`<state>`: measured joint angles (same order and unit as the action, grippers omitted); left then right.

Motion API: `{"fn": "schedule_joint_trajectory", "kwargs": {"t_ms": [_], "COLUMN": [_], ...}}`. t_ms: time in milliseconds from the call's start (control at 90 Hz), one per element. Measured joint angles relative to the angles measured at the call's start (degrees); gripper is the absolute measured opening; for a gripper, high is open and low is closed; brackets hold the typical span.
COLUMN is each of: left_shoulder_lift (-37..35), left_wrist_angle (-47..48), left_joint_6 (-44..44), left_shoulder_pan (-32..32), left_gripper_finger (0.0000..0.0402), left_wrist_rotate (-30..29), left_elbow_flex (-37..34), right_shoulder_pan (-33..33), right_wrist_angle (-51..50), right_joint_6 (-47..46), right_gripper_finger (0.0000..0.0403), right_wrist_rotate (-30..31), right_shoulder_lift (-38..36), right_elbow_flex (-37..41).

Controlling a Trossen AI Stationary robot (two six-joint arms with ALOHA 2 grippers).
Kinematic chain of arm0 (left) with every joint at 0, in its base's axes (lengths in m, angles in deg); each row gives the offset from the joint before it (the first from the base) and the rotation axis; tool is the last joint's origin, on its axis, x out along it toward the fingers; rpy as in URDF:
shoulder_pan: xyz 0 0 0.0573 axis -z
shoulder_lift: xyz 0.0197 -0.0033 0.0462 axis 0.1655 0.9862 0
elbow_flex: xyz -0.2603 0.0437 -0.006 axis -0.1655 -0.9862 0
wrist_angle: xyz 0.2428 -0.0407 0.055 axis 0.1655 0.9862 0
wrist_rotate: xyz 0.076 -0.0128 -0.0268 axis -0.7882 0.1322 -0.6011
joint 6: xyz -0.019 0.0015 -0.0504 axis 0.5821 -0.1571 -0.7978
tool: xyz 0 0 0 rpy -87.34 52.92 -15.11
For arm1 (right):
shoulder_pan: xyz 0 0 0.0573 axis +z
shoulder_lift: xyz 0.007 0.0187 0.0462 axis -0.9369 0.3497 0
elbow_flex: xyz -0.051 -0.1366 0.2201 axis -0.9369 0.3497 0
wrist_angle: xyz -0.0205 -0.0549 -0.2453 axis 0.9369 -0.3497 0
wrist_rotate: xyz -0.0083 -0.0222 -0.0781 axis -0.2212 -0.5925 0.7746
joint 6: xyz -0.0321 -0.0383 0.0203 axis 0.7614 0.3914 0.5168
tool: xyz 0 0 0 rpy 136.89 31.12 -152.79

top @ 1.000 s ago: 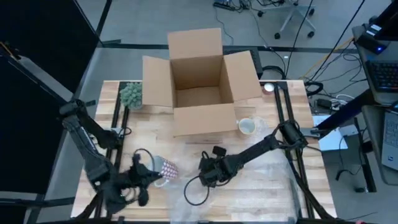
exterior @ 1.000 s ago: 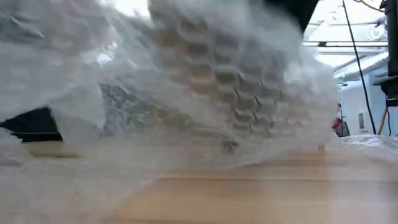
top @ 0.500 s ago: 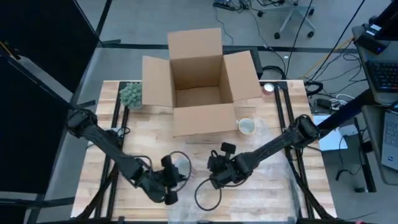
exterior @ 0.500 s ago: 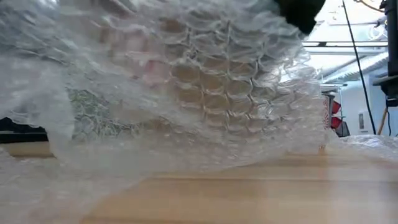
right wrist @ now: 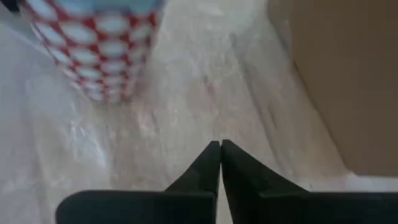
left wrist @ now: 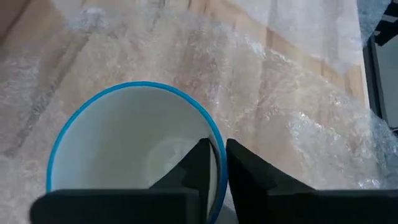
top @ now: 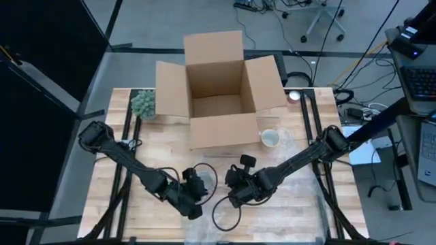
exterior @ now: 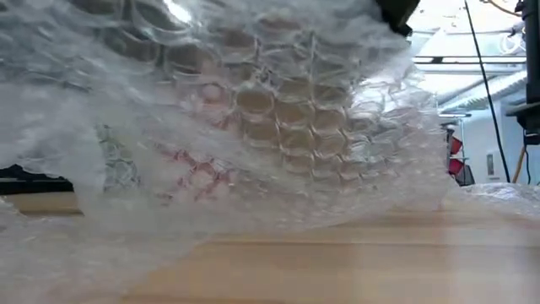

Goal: Wrap mug
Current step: Wrap the red cup in the bubble wrap

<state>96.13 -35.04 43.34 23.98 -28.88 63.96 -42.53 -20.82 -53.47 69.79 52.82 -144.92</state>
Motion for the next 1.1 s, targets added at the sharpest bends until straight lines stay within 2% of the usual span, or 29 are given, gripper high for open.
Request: {"fn": "schedule_joint_trajectory", "kwargs": {"t_ms": [300,467,567,722,889,989,1100], "left_shoulder_lift": [-1.02,-3.27,-5.64,-10.11,-11.44,-10.89,-9.85], "left_wrist_angle": [1.51,4.84,10.4,24.71,39.67,42.51,39.51], "left_joint_6": [3.07,8.21,6.78,-4.5,-27.07,-39.62,-48.16], "left_shoulder_pan": [-0.51,-0.31,0.32,4.96,14.05,20.29,25.85], "left_gripper_finger": [0.0171,0.0186,0.0187,0.0187,0.0187,0.0187,0.0187], "left_wrist_rotate": [1.64,0.74,0.48,0.0,-0.27,-0.37,-0.42], "left_elbow_flex": [1.43,6.0,8.65,11.02,9.7,7.49,3.5], "right_shoulder_pan": [0.0,-0.11,-0.34,0.09,0.93,0.98,0.71], "right_wrist_angle": [1.29,-1.39,-3.42,-3.84,2.59,11.06,22.06], "right_joint_6": [2.41,5.1,5.11,5.15,5.84,6.49,7.66], "right_gripper_finger": [0.0,0.0,0.0,0.0,0.0,0.0,0.0], "right_wrist_rotate": [-0.03,-1.44,-2.78,-5.23,-9.05,-9.49,-11.9], "right_shoulder_lift": [0.0,-0.09,-1.03,-1.66,-1.39,-1.27,-1.31], "right_elbow_flex": [0.0,0.0,0.0,0.0,4.94,9.81,14.54]}}
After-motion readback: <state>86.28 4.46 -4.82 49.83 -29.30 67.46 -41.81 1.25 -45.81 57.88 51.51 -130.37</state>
